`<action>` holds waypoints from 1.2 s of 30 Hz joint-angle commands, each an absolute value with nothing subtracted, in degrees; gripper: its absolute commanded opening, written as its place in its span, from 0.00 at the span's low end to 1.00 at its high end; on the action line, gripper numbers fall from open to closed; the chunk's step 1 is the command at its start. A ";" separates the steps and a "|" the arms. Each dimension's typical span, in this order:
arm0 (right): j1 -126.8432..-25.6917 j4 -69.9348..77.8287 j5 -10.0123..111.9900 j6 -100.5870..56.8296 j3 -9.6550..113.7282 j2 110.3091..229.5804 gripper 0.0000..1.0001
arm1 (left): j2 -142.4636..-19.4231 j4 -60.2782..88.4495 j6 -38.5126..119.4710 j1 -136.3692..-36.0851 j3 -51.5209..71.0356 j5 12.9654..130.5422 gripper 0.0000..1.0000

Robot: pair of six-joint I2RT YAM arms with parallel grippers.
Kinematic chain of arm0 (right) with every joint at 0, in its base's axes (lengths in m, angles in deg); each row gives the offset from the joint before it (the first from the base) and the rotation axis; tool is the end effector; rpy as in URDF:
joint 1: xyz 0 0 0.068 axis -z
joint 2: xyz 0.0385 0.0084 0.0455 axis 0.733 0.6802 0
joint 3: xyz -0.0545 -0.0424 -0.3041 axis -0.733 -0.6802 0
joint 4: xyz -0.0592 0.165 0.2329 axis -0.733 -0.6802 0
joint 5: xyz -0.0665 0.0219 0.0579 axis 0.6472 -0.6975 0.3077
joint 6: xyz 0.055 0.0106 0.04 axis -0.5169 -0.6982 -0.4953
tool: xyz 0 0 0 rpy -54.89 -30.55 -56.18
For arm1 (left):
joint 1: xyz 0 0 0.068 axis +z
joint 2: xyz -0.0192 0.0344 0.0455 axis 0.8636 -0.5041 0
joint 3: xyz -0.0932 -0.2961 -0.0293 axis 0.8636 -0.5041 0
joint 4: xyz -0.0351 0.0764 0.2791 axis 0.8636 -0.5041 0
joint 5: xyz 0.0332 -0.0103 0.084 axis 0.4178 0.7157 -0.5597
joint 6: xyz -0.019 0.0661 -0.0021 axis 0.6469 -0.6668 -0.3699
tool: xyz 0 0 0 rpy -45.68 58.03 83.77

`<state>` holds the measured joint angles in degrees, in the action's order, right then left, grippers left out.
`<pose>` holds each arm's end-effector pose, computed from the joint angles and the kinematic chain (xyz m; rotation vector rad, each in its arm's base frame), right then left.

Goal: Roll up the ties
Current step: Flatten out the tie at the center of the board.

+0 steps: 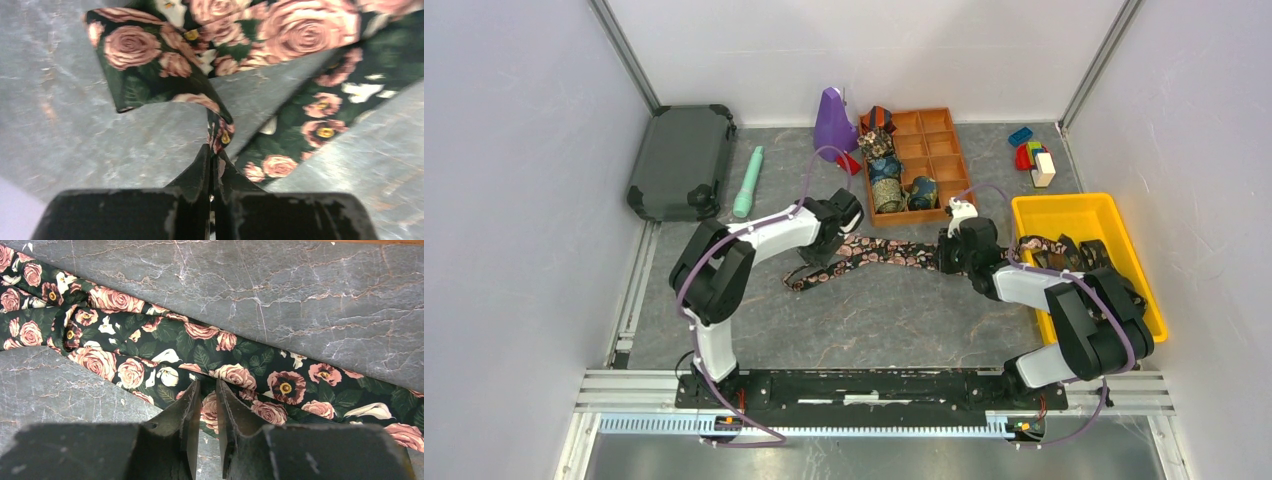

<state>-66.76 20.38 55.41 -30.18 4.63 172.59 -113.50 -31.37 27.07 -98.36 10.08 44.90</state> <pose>0.2746 0.1014 0.1390 -0.1203 2.2876 0.3828 0.3225 -0.2350 0.1667 0.9375 2.6754 0.3526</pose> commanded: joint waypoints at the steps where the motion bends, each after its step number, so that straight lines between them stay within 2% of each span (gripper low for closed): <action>1: -65.70 12.98 56.19 -29.04 1.85 174.93 0.23 | -106.12 -28.57 31.82 -95.03 11.31 58.06 0.02; 5: -65.42 12.83 55.84 -29.20 2.19 175.66 0.18 | -93.90 -17.30 44.88 -82.07 3.76 81.47 0.02; 9: -65.42 12.37 55.82 -29.08 2.68 176.24 0.15 | -84.98 -1.95 59.02 -68.09 -6.93 95.67 0.02; 13: -65.41 12.19 55.82 -29.13 2.86 176.51 0.13 | -79.53 15.59 77.27 -57.36 -18.38 101.80 0.02; 17: -65.38 12.10 55.95 -29.21 3.02 176.68 0.12 | -76.84 34.47 97.27 -48.29 -30.12 100.41 0.02; 19: -65.42 11.95 55.99 -29.13 3.15 176.84 0.11 | -76.38 38.38 103.81 -45.36 -33.14 98.88 0.02; 23: -65.42 11.40 55.91 -29.00 3.72 177.48 0.08 | -76.25 34.84 108.50 -40.73 -33.09 98.84 0.03; 25: -65.43 11.40 55.91 -28.98 3.82 177.55 0.08 | -75.33 28.18 106.72 -39.08 -31.54 97.77 0.07; 30: -65.41 11.07 55.77 -28.89 4.09 177.77 0.09 | -70.62 12.59 100.09 -35.59 -28.38 93.17 0.47; 36: -65.41 10.96 55.55 -28.74 4.29 177.72 0.10 | -64.50 5.39 91.71 -32.49 -26.68 89.94 0.50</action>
